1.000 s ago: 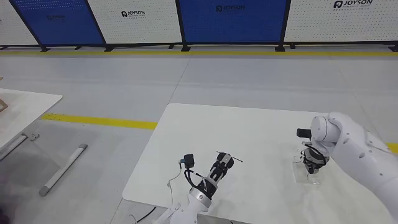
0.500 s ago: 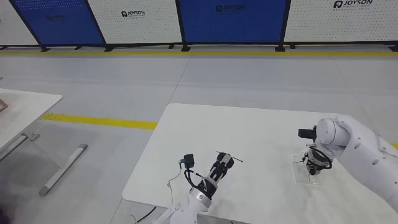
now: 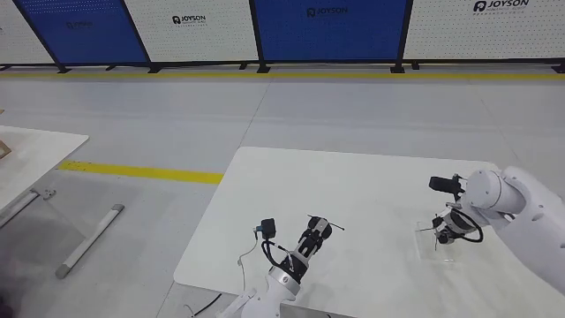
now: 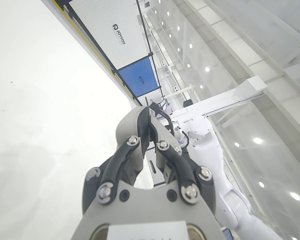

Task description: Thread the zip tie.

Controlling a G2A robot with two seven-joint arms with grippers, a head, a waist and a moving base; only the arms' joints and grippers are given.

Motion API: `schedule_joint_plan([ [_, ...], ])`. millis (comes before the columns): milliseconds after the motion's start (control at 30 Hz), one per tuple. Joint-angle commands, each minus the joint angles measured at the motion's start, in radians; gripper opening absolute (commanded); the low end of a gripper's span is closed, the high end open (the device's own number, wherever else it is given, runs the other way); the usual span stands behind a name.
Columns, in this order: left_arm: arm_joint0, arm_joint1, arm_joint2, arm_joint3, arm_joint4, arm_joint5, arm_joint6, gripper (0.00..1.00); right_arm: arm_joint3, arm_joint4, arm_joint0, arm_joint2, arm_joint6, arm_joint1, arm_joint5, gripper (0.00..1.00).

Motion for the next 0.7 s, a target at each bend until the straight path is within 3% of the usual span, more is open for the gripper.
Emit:
schedule_joint_plan([
  [0, 0.000, 0.000, 0.000, 0.000, 0.000, 0.000, 0.000, 0.00, 0.001, -0.001, 0.001, -0.002, 0.001, -0.001, 0.000, 0.00],
  [500, 0.000, 0.000, 0.000, 0.000, 0.000, 0.000, 0.000, 0.00, 0.001, -0.001, 0.001, -0.002, 0.001, -0.001, 0.000, 0.00],
  [667, 0.000, 0.000, 0.000, 0.000, 0.000, 0.000, 0.000, 0.00, -0.011, 0.010, -0.026, 0.044, -0.057, 0.015, -0.016, 0.00],
])
